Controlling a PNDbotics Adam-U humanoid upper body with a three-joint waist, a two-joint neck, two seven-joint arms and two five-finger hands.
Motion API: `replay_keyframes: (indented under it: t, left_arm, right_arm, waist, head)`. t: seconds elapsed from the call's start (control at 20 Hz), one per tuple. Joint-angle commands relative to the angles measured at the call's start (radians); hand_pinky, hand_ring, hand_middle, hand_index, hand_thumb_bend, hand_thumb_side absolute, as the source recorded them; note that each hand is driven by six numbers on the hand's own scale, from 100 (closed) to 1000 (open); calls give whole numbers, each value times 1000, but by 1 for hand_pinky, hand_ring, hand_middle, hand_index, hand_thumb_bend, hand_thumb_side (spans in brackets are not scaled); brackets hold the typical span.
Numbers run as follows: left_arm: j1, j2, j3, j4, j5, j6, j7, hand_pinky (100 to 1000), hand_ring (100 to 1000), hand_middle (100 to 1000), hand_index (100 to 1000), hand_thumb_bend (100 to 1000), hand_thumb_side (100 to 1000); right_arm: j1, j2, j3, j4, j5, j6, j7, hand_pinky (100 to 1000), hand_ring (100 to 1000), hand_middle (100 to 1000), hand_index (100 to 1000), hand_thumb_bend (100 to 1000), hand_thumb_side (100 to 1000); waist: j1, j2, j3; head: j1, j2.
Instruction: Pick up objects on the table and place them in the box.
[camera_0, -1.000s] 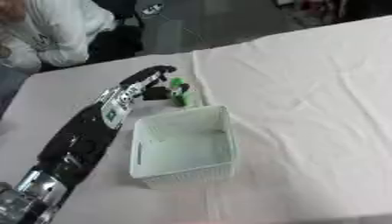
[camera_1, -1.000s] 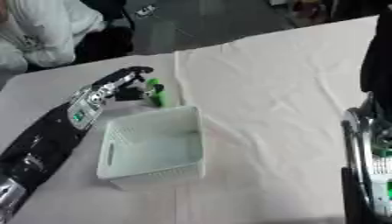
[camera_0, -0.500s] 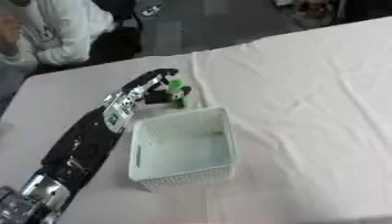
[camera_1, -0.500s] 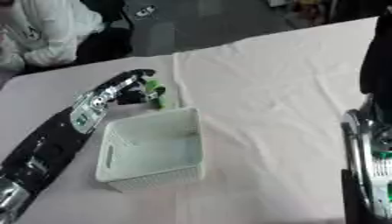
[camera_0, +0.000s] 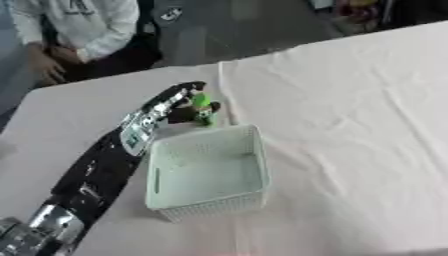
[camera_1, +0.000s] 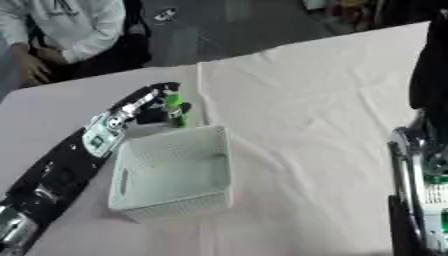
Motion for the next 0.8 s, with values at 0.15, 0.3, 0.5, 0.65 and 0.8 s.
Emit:
replay_keyframes:
  t: [0.15, 0.3, 0.5, 0.65, 0.8]
  left_arm:
    - [-11, 13, 12, 1, 11, 0, 15, 827, 781, 911, 1000, 1000, 700]
    - [-10, 11, 14, 7, 8, 2, 18, 825, 781, 911, 1000, 1000, 690]
    - [-9, 7, 18, 18, 9, 6, 20, 814, 778, 910, 1000, 1000, 671]
    - [-8, 4, 22, 27, 16, 9, 20, 803, 776, 909, 1000, 1000, 653]
    - [-8, 3, 24, 33, 22, 10, 20, 791, 773, 907, 1000, 1000, 633]
  right_arm:
    - [-23, 7, 3, -17, -4, -3, 0, 275, 457, 518, 569, 100, 1000]
    - [-24, 9, 3, -17, -4, -4, 0, 275, 456, 518, 569, 100, 1000]
    - [-26, 11, 3, -17, -5, -4, 0, 275, 456, 518, 569, 100, 1000]
    - [-27, 12, 3, -17, -5, -5, 0, 275, 456, 518, 569, 100, 1000]
    - [-28, 13, 3, -17, -5, -5, 0, 275, 456, 518, 569, 100, 1000]
  waist:
    - [-9, -9, -1]
    - [-9, -8, -2]
    - [-10, -7, -4]
    - [-11, -5, -6]
    - [-12, -4, -7]
  head:
    - [-5, -13]
    - [-5, -14]
    - [-4, -16]
    - [-4, -17]
    - [-4, -19]
